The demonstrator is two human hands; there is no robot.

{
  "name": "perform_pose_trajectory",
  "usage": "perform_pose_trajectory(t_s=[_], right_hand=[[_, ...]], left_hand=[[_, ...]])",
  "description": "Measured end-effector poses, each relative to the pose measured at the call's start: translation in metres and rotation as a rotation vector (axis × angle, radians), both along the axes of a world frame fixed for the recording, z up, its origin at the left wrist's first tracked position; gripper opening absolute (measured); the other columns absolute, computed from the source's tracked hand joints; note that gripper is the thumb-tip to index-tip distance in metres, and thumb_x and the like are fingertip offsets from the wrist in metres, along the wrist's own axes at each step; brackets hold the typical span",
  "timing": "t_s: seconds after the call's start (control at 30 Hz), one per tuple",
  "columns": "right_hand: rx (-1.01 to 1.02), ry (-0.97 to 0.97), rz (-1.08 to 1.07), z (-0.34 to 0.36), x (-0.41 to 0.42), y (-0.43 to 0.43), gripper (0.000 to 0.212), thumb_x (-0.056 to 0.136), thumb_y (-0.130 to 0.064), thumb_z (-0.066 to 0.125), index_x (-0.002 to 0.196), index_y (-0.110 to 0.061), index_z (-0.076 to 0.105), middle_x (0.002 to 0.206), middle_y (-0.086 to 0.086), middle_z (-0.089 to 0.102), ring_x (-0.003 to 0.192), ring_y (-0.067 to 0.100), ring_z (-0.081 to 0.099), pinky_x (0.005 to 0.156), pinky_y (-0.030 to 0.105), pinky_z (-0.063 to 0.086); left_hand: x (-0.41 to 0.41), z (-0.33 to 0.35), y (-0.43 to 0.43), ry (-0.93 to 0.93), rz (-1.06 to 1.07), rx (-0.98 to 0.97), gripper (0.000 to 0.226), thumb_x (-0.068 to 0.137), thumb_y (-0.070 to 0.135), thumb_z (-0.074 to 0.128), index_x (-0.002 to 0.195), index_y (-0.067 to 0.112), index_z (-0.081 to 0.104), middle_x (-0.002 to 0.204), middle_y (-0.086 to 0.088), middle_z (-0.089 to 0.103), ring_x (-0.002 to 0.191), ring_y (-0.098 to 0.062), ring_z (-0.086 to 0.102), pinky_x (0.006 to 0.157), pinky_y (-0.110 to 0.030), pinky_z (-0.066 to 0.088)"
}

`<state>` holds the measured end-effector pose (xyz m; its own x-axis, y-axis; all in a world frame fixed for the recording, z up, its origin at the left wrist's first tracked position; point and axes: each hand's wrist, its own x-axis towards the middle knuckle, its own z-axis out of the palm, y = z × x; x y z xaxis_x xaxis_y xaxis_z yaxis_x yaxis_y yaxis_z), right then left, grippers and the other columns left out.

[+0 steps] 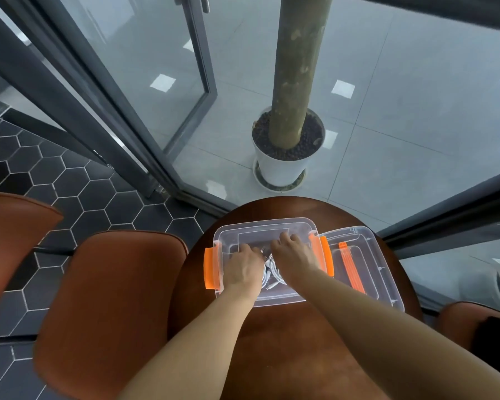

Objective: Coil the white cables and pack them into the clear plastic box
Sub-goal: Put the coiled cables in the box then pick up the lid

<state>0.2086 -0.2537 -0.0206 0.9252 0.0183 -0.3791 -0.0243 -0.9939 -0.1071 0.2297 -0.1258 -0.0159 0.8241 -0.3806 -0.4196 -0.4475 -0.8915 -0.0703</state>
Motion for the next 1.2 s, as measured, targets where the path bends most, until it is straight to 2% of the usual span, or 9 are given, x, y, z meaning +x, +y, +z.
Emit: perform_pose_trajectory(t_s=[0.13,0.37,0.53,0.73,0.9,0.97,1.07,1.2], right_hand=[[0.065,-0.023,-0.044,0.013,-0.001,0.001,0.027,0.095,-0.009,0.055,0.122,-0.01,0.059,0.125,0.014,0.055,0.112,0.031,0.056,0.087,0.039,0.051],[0.128,-0.046,-0.068,0.037,-0.013,-0.003,0.026,0.094,-0.01,0.05,0.117,-0.014,0.061,0.119,0.011,0.058,0.107,0.031,0.057,0.09,0.037,0.048],[0.197,-0.119,-0.15,0.057,-0.037,-0.006,0.027,0.093,-0.018,0.057,0.121,-0.019,0.059,0.115,0.006,0.06,0.109,0.027,0.056,0.08,0.037,0.051],[0.185,-0.175,-0.202,0.081,-0.072,-0.019,0.038,0.095,-0.029,0.058,0.133,-0.026,0.052,0.125,0.005,0.061,0.116,0.029,0.057,0.086,0.041,0.052],[0.175,-0.169,-0.323,0.089,-0.099,-0.042,0.037,0.091,-0.032,0.06,0.128,-0.023,0.058,0.123,0.003,0.062,0.115,0.03,0.058,0.084,0.04,0.052],[0.173,-0.166,-0.36,0.09,-0.111,-0.052,0.035,0.092,-0.033,0.057,0.125,-0.022,0.059,0.123,0.003,0.062,0.116,0.028,0.057,0.082,0.038,0.053],[0.185,-0.177,-0.41,0.091,-0.127,-0.068,0.031,0.095,-0.032,0.049,0.122,-0.022,0.061,0.122,0.002,0.064,0.107,0.024,0.065,0.076,0.037,0.058],[0.177,-0.166,-0.473,0.089,-0.147,-0.087,0.033,0.096,-0.029,0.049,0.127,-0.022,0.06,0.12,0.002,0.068,0.095,0.022,0.069,0.073,0.033,0.059]], left_hand=[[-0.004,0.007,0.004,-0.006,-0.038,-0.068,0.036,0.097,0.019,0.062,0.131,0.01,0.056,0.131,-0.019,0.057,0.116,-0.031,0.062,0.092,-0.036,0.054],[-0.009,0.034,0.009,0.005,0.017,-0.189,0.043,0.096,0.032,0.063,0.134,0.014,0.054,0.132,-0.013,0.055,0.115,-0.028,0.061,0.091,-0.036,0.056],[-0.024,0.058,0.009,-0.062,-0.016,-0.21,0.046,0.095,0.04,0.062,0.133,0.015,0.052,0.13,-0.011,0.056,0.114,-0.026,0.061,0.09,-0.034,0.056],[-0.046,0.087,0.008,-0.168,-0.069,-0.249,0.042,0.095,0.04,0.06,0.13,0.017,0.053,0.123,-0.009,0.06,0.109,-0.023,0.062,0.089,-0.032,0.054],[-0.069,0.104,-0.006,-0.201,-0.084,-0.286,0.04,0.098,0.041,0.055,0.132,0.019,0.053,0.129,-0.008,0.061,0.116,-0.025,0.06,0.1,-0.038,0.053],[-0.08,0.109,-0.015,-0.203,-0.093,-0.293,0.041,0.098,0.04,0.054,0.133,0.019,0.052,0.13,-0.007,0.061,0.117,-0.025,0.06,0.099,-0.038,0.053],[-0.099,0.111,-0.03,-0.172,-0.107,-0.304,0.045,0.097,0.035,0.055,0.137,0.017,0.049,0.131,-0.009,0.059,0.118,-0.027,0.059,0.095,-0.039,0.055],[-0.123,0.109,-0.051,-0.128,-0.111,-0.345,0.04,0.096,0.031,0.055,0.132,0.014,0.053,0.125,-0.011,0.059,0.11,-0.027,0.061,0.087,-0.038,0.055]])
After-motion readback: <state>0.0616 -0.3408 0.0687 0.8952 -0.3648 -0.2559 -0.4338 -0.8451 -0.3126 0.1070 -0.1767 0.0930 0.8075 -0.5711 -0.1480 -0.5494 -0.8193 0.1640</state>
